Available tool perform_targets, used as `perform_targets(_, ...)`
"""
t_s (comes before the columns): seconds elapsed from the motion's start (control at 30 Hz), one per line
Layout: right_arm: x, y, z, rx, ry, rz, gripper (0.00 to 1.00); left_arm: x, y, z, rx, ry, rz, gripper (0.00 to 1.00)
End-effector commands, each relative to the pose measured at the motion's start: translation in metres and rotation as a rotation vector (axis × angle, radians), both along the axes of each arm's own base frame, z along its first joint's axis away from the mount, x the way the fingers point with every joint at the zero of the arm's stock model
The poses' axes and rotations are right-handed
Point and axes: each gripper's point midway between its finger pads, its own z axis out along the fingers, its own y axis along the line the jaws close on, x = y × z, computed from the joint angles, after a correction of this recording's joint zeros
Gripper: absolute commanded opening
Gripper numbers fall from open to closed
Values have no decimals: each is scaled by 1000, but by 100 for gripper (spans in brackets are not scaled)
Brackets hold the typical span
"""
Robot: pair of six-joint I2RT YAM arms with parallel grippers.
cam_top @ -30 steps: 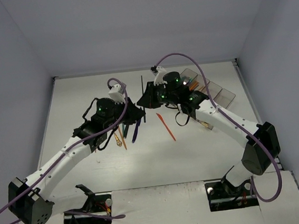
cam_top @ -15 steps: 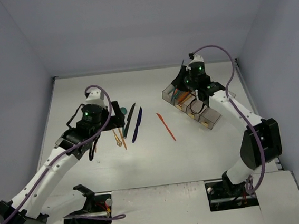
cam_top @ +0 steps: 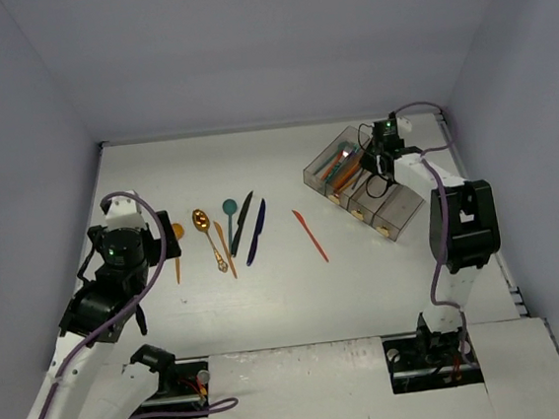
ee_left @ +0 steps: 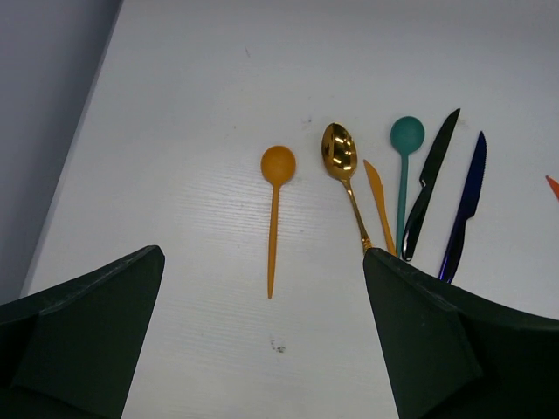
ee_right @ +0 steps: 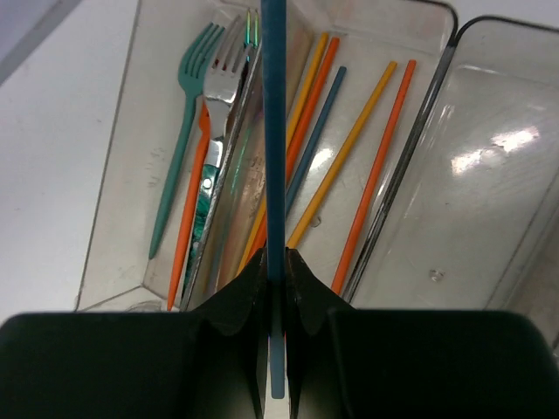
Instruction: Sort the eating utensils into containers
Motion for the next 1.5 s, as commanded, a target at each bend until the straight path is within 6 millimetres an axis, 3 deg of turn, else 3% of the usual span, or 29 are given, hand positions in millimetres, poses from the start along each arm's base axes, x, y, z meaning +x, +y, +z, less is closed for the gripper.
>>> perform_targets(0.0,24,7,18,55,-71,-36,1,-5,9,-17,25,8,27,97)
perform_targets(0.03,23,10,15,69,-64,-33,2,-7,8,-26,20,23,24,97)
perform_targets(0.13,18,17,12,91,-51,-16,6,-9,7,-22,1,-3,20,97)
perform_targets(0.2,14,20,12,100,-46,-2,14,-7,8,-24,13,-5,19,97)
perform_targets(0.43,0,23,30,47,-46,49,38,3,2,-30,39,34,-2,97)
perform_targets(0.6,-18,24,59,-93,-71,122,48,4,4,-31,53,35,-1,97)
perform_targets(0.7,-36,41,80,-206,-96,250,55,5,4,-30,50,27,-2,97)
perform_targets(0.87,-78,81,87,-369,-94,453,65,6,7,-30,53,29,7,97)
perform_targets(1.03,-118,109,73,-428,-60,607,79,6,7,-30,52,29,9,97)
perform_targets(1.17,-147,123,41,-391,30,708,87,7,7,-31,52,33,6,97)
perform_targets(1.37,-172,139,6,-380,116,789,86,8,6,-35,56,48,1,97)
perform_targets(1.47,-178,144,-11,-380,161,823,79,9,4,-35,55,52,-3,97)
